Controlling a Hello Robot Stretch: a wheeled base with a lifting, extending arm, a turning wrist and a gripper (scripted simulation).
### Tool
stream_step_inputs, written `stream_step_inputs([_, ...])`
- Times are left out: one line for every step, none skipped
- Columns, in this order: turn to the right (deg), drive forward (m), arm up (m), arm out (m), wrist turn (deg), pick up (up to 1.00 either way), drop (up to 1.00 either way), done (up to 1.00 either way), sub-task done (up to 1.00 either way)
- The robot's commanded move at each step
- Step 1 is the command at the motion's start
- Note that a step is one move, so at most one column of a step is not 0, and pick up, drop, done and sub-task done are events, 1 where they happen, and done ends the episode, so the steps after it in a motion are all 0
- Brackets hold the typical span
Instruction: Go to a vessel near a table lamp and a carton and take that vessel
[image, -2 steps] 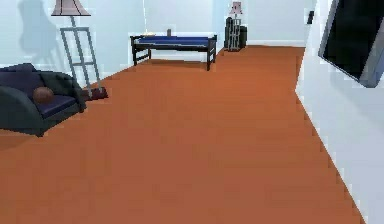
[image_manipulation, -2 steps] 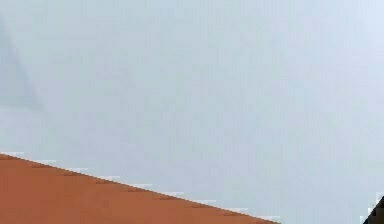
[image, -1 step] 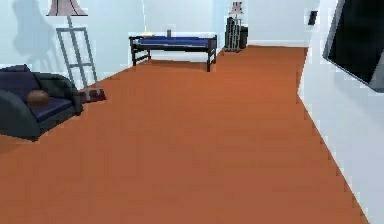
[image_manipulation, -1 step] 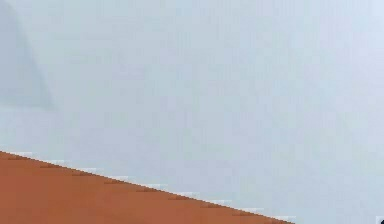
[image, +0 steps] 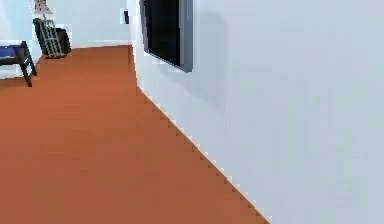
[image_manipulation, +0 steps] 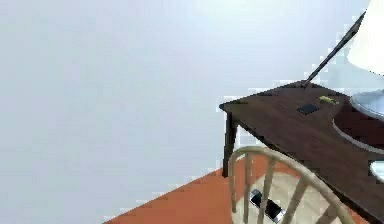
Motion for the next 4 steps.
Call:
stream_step_inputs([39.0,0.00,0.00,0.00,0.0,0.00,0.00,0.00,0.00])
stream_step_inputs([0.0,0.05,0.00,0.00,0.0,0.00,0.00,0.00,0.00])
stream_step_inputs([15.0,0.00,0.00,0.00,0.0,0.00,0.00,0.00,0.00])
stream_step_inputs([45.0,0.00,0.00,0.00,0.0,0.00,0.00,0.00,0.00])
